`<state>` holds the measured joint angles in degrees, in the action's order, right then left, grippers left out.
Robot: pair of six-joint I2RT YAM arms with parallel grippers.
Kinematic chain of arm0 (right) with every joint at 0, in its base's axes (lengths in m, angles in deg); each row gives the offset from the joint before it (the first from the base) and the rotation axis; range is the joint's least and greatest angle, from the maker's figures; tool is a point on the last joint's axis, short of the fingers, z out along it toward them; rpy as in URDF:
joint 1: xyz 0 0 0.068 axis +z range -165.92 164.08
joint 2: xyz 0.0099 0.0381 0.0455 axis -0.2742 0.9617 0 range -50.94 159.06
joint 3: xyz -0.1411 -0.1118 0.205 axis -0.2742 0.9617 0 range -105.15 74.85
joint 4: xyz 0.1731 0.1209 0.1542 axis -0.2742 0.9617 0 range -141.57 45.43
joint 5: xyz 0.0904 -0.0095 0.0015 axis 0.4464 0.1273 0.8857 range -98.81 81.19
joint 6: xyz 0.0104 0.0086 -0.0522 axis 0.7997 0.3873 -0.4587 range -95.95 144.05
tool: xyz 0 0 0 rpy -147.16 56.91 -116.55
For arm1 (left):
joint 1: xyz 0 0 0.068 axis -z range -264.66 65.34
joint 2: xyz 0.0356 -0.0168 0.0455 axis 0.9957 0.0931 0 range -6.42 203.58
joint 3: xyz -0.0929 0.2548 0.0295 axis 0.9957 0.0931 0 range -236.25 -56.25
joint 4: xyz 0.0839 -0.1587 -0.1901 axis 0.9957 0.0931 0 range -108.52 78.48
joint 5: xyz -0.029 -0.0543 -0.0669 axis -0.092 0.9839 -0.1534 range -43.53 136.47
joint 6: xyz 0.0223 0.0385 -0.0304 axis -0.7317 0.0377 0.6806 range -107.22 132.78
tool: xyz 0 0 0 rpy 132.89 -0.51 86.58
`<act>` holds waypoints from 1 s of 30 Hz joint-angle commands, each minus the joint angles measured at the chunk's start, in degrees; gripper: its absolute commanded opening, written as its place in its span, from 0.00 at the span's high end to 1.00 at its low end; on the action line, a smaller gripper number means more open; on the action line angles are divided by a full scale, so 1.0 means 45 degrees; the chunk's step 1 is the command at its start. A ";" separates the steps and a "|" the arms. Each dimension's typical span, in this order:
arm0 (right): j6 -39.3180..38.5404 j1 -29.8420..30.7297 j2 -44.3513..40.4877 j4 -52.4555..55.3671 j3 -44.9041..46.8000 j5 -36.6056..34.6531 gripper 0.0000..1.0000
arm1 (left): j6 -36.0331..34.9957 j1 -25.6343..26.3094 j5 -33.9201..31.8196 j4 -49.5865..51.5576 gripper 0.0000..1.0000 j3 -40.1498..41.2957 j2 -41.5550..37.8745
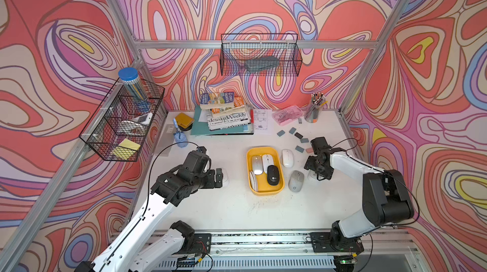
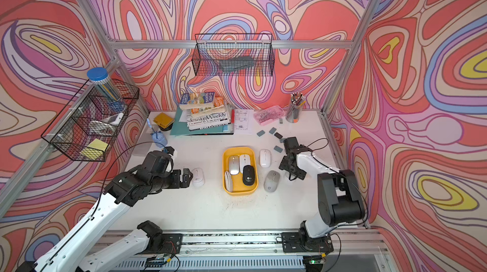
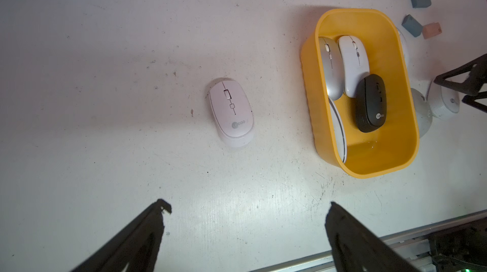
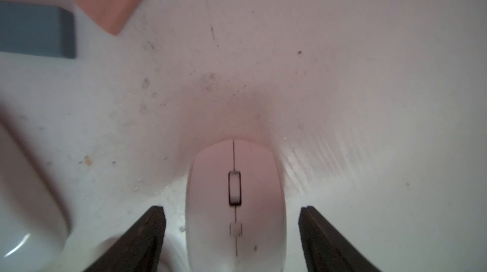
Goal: Take out the mouse from the storage box
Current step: Place the mouse at the center of the board, then pick up the mouse from the storage box.
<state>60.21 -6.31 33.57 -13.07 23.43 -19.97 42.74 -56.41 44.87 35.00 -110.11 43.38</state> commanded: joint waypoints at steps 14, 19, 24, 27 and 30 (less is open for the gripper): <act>0.0929 0.7168 0.0851 -0.1474 -0.2631 0.2421 0.28 | -0.0078 0.0004 -0.0092 -0.0068 0.01 0.0132 0.0168; 0.1535 0.7586 0.1877 -0.2972 -0.2253 0.3768 0.29 | -0.0056 -0.0003 -0.0073 -0.0059 0.01 0.0173 0.0183; 0.1885 0.7756 0.2481 -0.3790 -0.1761 0.4425 0.30 | -0.0084 -0.0003 -0.0015 -0.0094 0.01 0.0172 0.0219; 0.1925 0.7845 0.2931 -0.4025 -0.1630 0.4699 0.30 | -0.0075 0.0009 0.0005 -0.0077 0.01 0.0154 0.0257; 0.1905 0.7899 0.3373 -0.4053 -0.1587 0.4837 0.31 | -0.0075 -0.0006 -0.0012 -0.0080 0.01 0.0167 0.0251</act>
<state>68.19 28.73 47.32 -29.73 15.39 0.32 42.76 -56.41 44.84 34.96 -109.85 44.41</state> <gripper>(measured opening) 0.695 0.988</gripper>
